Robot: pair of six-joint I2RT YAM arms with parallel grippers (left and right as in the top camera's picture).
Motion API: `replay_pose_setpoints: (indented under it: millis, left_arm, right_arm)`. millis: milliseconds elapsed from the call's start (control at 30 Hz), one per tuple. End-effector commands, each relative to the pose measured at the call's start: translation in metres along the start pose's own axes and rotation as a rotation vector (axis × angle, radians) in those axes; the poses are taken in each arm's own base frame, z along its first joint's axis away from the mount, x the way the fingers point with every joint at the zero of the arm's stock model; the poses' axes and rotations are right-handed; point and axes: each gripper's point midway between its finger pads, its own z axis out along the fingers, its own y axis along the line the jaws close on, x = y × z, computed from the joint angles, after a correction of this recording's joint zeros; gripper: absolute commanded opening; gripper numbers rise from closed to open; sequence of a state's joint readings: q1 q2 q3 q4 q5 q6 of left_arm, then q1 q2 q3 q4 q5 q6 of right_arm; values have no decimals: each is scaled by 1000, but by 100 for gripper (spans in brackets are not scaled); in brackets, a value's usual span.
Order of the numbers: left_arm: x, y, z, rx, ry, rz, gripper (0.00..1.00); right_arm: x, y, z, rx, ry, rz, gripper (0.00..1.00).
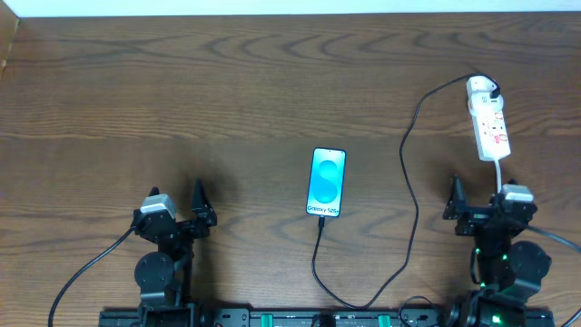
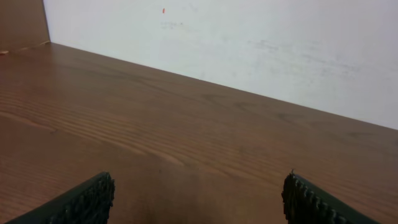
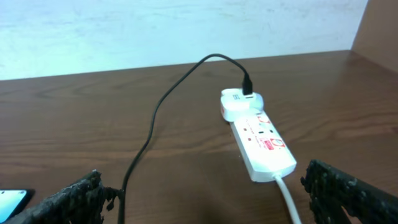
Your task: Plug charger to phone and switch on socket
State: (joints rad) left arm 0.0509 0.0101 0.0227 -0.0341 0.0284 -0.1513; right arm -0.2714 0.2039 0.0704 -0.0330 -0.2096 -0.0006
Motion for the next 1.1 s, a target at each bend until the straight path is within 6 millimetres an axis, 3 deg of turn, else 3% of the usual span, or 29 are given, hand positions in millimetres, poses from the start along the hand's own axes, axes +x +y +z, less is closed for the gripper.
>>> replay_pose_setpoints:
  millis: [0, 33, 200, 1067]
  left_arm:
    - [16, 5, 1, -17, 47, 21, 86]
    - [16, 5, 1, -17, 47, 21, 86]
    - [16, 5, 1, -17, 47, 21, 86]
    - [16, 5, 1, -17, 47, 21, 86]
  right_arm:
    - [10, 8, -1, -29, -23, -25, 99]
    - [14, 6, -2, -14, -18, -25, 99]
    - [-4, 0, -8, 60, -99, -24, 99]
    - [-2, 0, -8, 72, -91, 14, 99]
